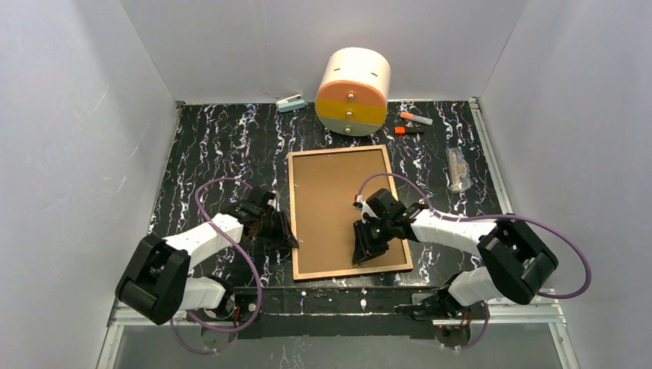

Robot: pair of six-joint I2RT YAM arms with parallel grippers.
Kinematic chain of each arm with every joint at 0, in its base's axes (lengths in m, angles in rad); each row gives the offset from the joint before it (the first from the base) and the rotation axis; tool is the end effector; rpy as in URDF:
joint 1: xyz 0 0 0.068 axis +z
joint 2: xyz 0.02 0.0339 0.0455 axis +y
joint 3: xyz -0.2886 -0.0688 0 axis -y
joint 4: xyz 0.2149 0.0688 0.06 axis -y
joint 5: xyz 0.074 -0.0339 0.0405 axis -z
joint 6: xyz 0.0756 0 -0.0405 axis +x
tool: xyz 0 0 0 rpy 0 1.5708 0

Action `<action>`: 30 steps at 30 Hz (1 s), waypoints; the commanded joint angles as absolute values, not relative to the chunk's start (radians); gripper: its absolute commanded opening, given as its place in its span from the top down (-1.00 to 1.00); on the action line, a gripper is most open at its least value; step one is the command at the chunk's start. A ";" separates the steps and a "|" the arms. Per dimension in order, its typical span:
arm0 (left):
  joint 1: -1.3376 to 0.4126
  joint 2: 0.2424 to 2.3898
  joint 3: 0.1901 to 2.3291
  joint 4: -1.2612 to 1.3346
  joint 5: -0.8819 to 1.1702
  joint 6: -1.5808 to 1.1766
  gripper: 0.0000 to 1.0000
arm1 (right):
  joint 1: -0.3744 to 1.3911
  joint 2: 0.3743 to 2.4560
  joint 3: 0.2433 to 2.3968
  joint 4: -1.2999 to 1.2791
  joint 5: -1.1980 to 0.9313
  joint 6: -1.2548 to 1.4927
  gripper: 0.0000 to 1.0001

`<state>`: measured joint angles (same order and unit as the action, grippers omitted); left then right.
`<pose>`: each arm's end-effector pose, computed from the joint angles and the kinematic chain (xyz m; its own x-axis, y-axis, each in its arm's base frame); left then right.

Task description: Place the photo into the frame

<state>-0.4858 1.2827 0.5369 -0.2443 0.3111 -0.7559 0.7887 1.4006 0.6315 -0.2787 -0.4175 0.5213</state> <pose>0.1808 -0.1216 0.1664 -0.9448 -0.2396 -0.2236 -0.0756 0.8233 -0.5625 0.1465 0.1910 0.1676 -0.9235 -0.2837 -0.2582 -0.3821 0.7401 0.5534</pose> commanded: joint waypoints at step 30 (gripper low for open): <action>-0.486 1.265 0.549 -0.327 0.186 -0.722 0.41 | 0.801 1.228 0.729 -0.355 -0.260 0.598 0.09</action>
<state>-0.4885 1.2808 0.5415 -0.2562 0.2955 -0.7574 0.7971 1.2797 0.6754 -0.3923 -0.3450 0.5571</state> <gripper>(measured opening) 0.276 0.444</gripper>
